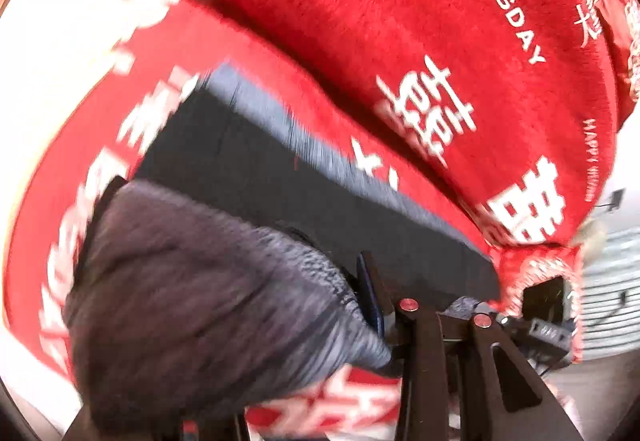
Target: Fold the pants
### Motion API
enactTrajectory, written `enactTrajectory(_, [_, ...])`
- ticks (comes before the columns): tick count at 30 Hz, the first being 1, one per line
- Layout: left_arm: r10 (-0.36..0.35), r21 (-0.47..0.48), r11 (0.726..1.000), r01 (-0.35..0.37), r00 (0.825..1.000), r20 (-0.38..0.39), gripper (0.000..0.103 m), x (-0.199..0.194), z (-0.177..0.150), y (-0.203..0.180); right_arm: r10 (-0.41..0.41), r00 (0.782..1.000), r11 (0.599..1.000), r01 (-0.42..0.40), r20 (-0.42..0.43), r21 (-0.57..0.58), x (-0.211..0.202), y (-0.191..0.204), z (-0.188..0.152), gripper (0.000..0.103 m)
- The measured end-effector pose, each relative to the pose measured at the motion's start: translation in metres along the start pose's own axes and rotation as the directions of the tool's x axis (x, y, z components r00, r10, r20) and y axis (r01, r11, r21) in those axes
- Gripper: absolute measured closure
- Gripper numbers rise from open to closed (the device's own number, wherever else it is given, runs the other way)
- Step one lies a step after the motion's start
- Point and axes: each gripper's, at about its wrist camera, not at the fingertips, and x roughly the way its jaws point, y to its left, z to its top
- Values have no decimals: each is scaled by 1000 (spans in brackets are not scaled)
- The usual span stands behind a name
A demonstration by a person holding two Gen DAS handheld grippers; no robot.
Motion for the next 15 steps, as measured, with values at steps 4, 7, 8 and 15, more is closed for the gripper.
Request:
enactTrajectory(4, [112, 20, 993, -112, 993, 30, 55, 55, 52, 5, -40, 995, 999, 42, -91, 21, 37, -30, 75, 92])
enactTrajectory(7, [177, -4, 984, -177, 984, 6, 55, 105, 76, 19, -102, 985, 993, 108, -142, 37, 77, -54, 110, 92])
enactTrajectory(8, [182, -13, 983, -182, 983, 10, 55, 111, 79, 21, -110, 982, 991, 120, -154, 54, 86, -63, 116, 92])
enactTrajectory(15, [240, -55, 970, -235, 965, 103, 24, 36, 85, 12, -155, 979, 984, 142, -133, -104, 56, -13, 111, 17])
